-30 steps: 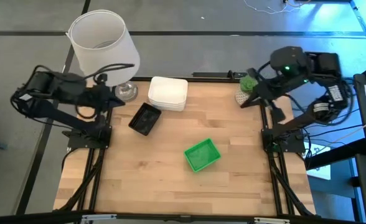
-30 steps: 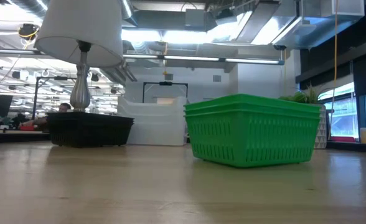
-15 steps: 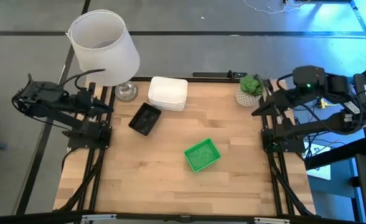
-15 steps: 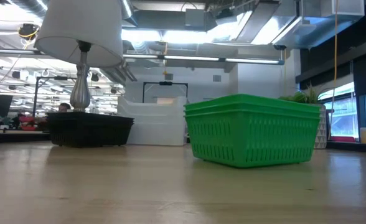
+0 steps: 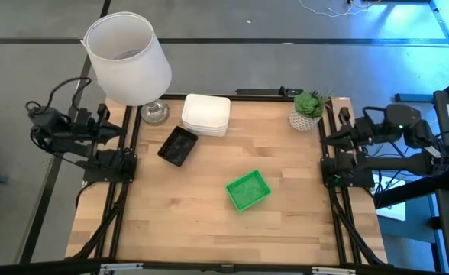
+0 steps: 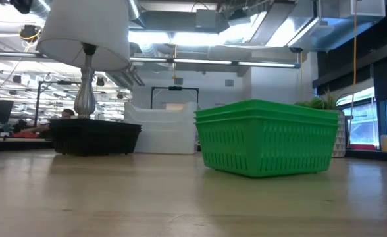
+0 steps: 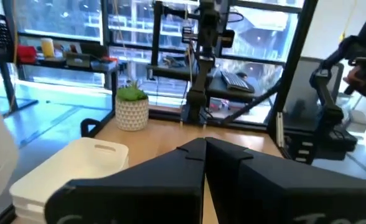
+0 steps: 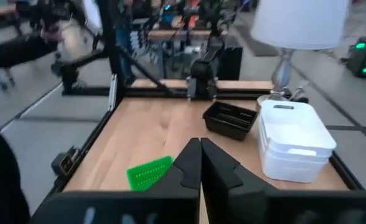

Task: Stack baskets by color
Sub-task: Return to Home Position

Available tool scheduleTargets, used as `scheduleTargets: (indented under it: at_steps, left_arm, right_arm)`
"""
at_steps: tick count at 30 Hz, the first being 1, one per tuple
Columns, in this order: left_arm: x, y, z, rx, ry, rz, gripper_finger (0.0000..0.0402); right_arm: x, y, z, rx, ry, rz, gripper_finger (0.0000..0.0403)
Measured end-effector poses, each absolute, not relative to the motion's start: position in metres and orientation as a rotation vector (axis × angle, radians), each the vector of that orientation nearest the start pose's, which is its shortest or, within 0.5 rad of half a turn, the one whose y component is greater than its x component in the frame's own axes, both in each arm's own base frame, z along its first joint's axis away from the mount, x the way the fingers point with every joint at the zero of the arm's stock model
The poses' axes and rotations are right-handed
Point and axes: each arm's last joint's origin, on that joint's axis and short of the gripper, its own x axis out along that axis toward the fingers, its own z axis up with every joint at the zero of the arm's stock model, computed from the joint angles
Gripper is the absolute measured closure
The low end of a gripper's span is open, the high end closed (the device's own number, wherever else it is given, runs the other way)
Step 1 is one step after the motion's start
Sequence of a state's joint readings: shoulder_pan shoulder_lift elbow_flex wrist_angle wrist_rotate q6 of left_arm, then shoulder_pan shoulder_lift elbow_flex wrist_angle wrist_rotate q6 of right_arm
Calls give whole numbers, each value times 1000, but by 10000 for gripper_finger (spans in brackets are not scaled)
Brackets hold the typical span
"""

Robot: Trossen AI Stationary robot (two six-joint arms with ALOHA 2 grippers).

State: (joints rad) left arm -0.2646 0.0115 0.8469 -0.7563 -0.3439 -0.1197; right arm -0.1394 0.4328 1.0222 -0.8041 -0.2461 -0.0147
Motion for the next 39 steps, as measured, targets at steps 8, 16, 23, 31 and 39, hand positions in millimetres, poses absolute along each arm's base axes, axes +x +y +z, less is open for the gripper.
scheduleTargets:
  at_steps: [8, 16, 23, 31, 39]
  left_arm:
    - [-21, 16, 333, -44, -91, 94, 401]
    - [-21, 16, 334, -49, -107, 81, 401]
    - [-16, 14, 331, -49, -110, 91, 401]
    - [19, 5, 305, 11, -109, 100, 401]
    - [50, -1, 269, 30, -80, 152, 401]
  right_arm:
    - [10, 3, 346, 65, 93, 17, 403]
    - [-12, 5, 317, 49, 6, -30, 403]
    - [-10, 4, 316, 7, 7, -43, 403]
    - [29, -1, 295, -34, -109, -44, 403]
    - [67, -6, 248, -52, -113, -29, 403]
